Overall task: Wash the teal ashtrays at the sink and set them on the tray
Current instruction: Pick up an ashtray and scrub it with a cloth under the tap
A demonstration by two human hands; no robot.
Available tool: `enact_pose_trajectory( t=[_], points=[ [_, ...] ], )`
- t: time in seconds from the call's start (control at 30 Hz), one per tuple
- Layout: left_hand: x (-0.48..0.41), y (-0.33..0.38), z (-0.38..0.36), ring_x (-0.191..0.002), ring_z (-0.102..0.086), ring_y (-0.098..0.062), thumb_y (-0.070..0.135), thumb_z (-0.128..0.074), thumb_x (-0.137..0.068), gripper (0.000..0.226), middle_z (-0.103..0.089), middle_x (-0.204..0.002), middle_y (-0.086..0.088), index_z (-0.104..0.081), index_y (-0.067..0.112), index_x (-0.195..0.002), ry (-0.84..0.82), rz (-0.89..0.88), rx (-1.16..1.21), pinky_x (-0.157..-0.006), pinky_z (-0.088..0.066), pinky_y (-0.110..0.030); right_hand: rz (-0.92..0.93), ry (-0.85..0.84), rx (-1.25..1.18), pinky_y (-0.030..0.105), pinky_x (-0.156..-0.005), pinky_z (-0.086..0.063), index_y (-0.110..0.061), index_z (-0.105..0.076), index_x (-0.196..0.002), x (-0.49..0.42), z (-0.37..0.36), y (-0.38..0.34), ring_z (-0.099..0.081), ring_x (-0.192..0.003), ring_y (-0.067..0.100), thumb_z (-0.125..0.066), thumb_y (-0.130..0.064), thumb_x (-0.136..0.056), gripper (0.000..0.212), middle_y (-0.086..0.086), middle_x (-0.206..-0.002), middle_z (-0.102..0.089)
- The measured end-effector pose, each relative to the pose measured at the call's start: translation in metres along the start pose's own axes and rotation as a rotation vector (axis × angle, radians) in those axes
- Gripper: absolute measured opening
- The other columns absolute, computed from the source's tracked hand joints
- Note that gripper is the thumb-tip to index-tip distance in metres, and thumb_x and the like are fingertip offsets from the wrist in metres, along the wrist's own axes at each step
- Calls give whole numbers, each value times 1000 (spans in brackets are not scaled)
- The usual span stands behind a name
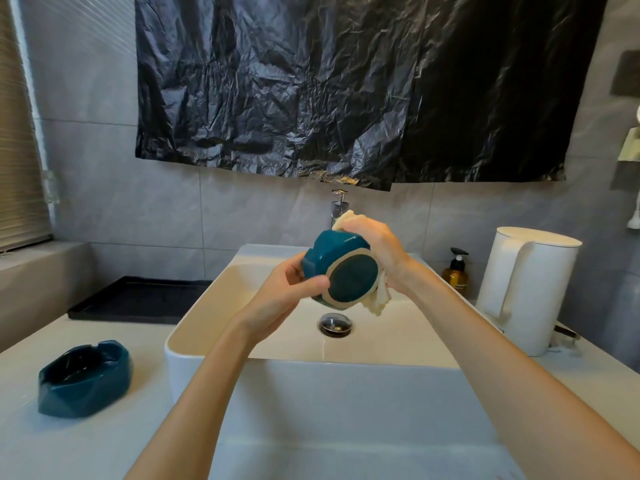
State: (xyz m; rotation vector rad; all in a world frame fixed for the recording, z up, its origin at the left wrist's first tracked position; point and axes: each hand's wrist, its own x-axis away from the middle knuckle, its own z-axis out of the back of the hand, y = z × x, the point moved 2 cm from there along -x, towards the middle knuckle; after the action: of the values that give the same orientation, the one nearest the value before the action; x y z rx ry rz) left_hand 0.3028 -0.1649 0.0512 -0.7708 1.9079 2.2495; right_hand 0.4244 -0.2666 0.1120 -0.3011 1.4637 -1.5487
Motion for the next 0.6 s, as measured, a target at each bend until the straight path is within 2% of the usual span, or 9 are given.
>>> enact_pose_trajectory(
  t=[0.07,0.17,0.23,0.33,0.4,0.47,0.53,0.6],
  points=[
    [-2,0,-3,-104,-63,-17,27,-81,-68,57,-67,-108,-1,-56,17,-118,52,31,-147,-89,-53,-29,89,-47,166,36,-70,-46,-14,-60,-82,-3,1,-4,-56,-76,22,-57,-32,-89,20,7,-78,-59],
    [-9,1,-9,-103,-61,-12,18,-85,-67,63,-65,-110,4,-53,22,-120,122,-36,-381,-87,-53,-22,226,-67,450,40,-71,-51,-9,-61,-88,-3,1,-9,-61,-80,24,-59,-35,-81,26,8,-82,-64],
    [-12,0,-11,-101,-62,-14,14,-83,-68,59,-65,-107,3,-54,22,-119,183,-88,-401,-84,-54,-23,303,-45,525,38,-69,-51,-8,-60,-87,-3,1,-12,-59,-79,21,-59,-34,-81,26,7,-81,-64],
    [-11,-3,-11,-93,-64,-9,6,-80,-70,51,-66,-100,4,-56,28,-109,273,-115,-319,-79,-56,-24,343,-31,489,32,-71,-49,-13,-60,-95,-1,-2,-10,-57,-83,16,-55,-31,-88,19,3,-88,-63],
    [-9,-6,-13,-85,-64,-4,1,-79,-69,49,-67,-95,4,-57,30,-102,294,-124,-289,-76,-56,-23,396,-20,511,31,-79,-47,-19,-59,-104,3,-6,-4,-55,-92,14,-50,-27,-94,16,1,-98,-60],
    [-9,-10,-12,-78,-62,-4,-2,-79,-66,47,-67,-89,4,-58,27,-98,331,-125,-299,-73,-54,-26,513,7,625,31,-91,-42,-24,-60,-112,15,-12,4,-51,-104,13,-44,-31,-94,24,-4,-110,-59],
    [-10,-15,-7,-73,-60,-3,-1,-79,-64,43,-67,-83,5,-61,21,-97,371,-129,-294,-69,-54,-30,625,25,800,32,-106,-31,-29,-58,-123,31,-22,11,-43,-122,15,-40,-43,-94,36,-5,-128,-53],
    [-10,-19,-5,-76,-62,-4,5,-75,-63,39,-69,-84,7,-64,16,-100,388,-147,-279,-68,-54,-27,655,24,953,35,-114,-18,-33,-50,-135,40,-30,21,-32,-134,17,-30,-53,-95,48,-2,-141,-43]
  ],
)
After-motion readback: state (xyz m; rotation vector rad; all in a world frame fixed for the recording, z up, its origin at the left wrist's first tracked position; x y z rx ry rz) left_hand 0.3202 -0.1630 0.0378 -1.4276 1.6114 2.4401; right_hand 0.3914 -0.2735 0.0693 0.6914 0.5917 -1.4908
